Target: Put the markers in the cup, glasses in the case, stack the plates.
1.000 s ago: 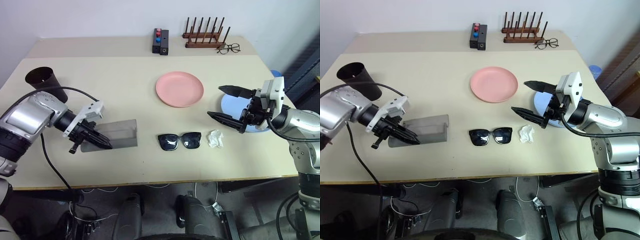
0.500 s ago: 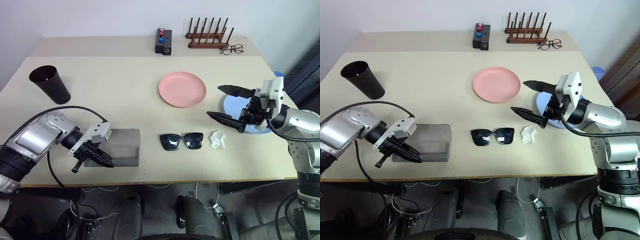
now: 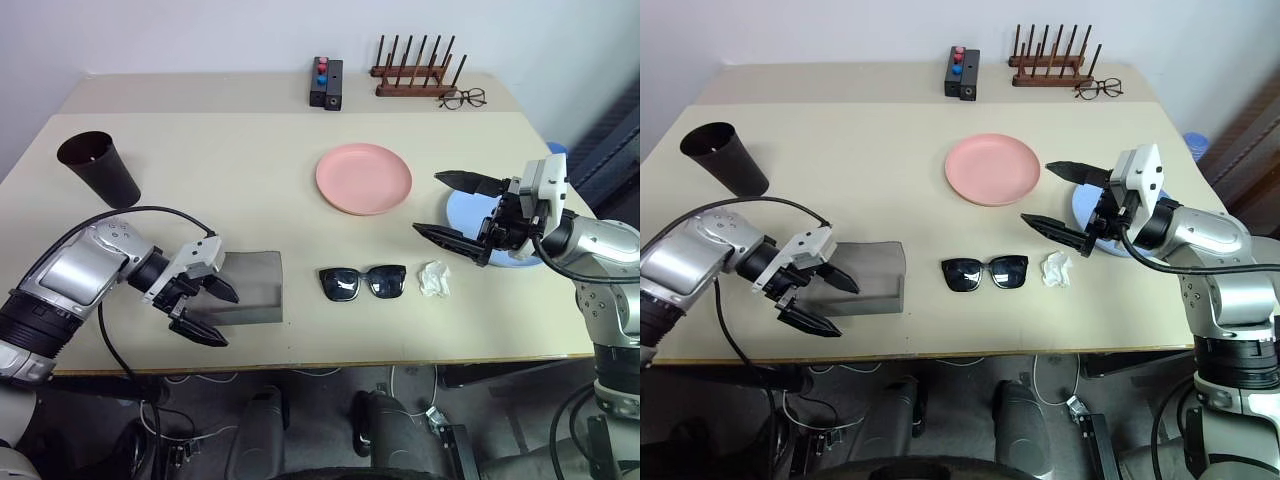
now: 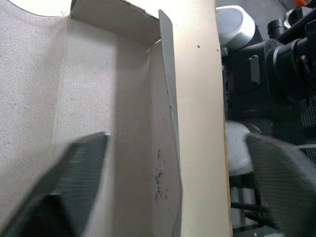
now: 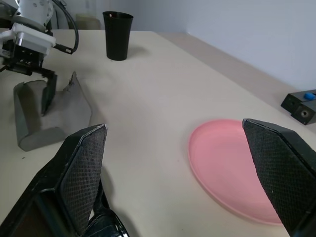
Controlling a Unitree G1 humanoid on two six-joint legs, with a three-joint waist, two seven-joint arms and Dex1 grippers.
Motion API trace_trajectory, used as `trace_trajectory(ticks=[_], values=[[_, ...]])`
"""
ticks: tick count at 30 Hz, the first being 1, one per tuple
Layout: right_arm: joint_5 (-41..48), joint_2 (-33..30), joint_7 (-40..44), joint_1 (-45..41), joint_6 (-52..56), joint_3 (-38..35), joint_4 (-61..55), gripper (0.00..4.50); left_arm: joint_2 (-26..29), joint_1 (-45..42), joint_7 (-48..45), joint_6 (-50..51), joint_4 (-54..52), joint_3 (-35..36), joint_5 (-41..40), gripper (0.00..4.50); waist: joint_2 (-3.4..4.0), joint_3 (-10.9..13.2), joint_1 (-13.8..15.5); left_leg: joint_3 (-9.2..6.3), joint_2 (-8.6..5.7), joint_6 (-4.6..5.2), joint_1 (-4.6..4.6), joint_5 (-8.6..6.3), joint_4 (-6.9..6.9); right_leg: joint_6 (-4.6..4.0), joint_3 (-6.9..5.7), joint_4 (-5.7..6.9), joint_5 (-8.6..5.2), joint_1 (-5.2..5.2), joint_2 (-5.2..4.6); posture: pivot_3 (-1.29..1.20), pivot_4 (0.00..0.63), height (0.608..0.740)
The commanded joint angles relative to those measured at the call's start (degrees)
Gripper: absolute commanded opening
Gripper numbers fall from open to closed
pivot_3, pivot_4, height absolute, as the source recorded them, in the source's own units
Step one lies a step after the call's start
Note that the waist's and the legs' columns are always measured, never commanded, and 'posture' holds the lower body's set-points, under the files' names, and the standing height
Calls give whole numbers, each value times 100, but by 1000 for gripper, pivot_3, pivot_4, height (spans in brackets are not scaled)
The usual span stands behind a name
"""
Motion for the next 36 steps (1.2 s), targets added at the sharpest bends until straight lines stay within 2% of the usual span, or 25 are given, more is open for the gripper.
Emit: trace_trajectory(ticks=[1,3,6,9,19,26,30,32,36], values=[[141,-214,184,202,-24,-238,-288,4500,300,-470,-27,572,-276,176,-591,4429,-1,1,2,0,0,0,-1,0,1,0,0,-1,0,0,0,0,150,740],[165,-288,210,288,4,-322,-315,4500,404,-757,-27,870,-431,114,-991,4429,-1,1,-6,0,0,0,-3,0,2,1,0,-1,0,0,0,0,150,740],[217,-360,219,450,42,-420,-432,4500,152,-1208,-27,1041,-357,186,-1165,4429,1,1,1,0,0,0,0,-1,2,19,1,0,-12,1,0,0,150,740],[219,-390,155,672,30,-530,-567,4500,-564,-1766,68,901,192,283,-826,4429,2,0,21,-1,-2,1,0,0,5,21,1,1,-12,5,0,0,150,740],[169,-379,-47,954,-1,-700,-736,4500,-2781,-3012,663,188,1739,-19,492,4429,1,0,3,0,-2,27,-13,-16,44,20,2,6,-9,7,1,0,150,740],[147,-387,-151,1197,-55,-864,-823,4500,-3783,-3100,510,-584,2649,-616,1381,4429,2,0,-15,0,-2,45,-12,-26,54,5,3,7,0,9,1,0,150,740],[157,-345,-227,1274,-70,-893,-895,4500,-4263,-3101,643,-1078,3114,-746,1760,4429,2,0,-1,0,-2,47,-19,-28,61,4,3,4,0,9,1,0,150,740],[169,-326,-284,1302,-68,-903,-934,4500,-4539,-3109,738,-957,3297,-625,1756,4429,2,0,4,-1,-3,48,-21,-28,64,4,2,4,0,9,1,0,150,740],[188,-313,-359,1380,-84,-938,-1006,4500,-4789,-3059,995,-1418,3640,-738,2176,4429,2,0,0,-1,-3,51,-22,-30,66,5,2,3,0,9,1,0,150,740]])
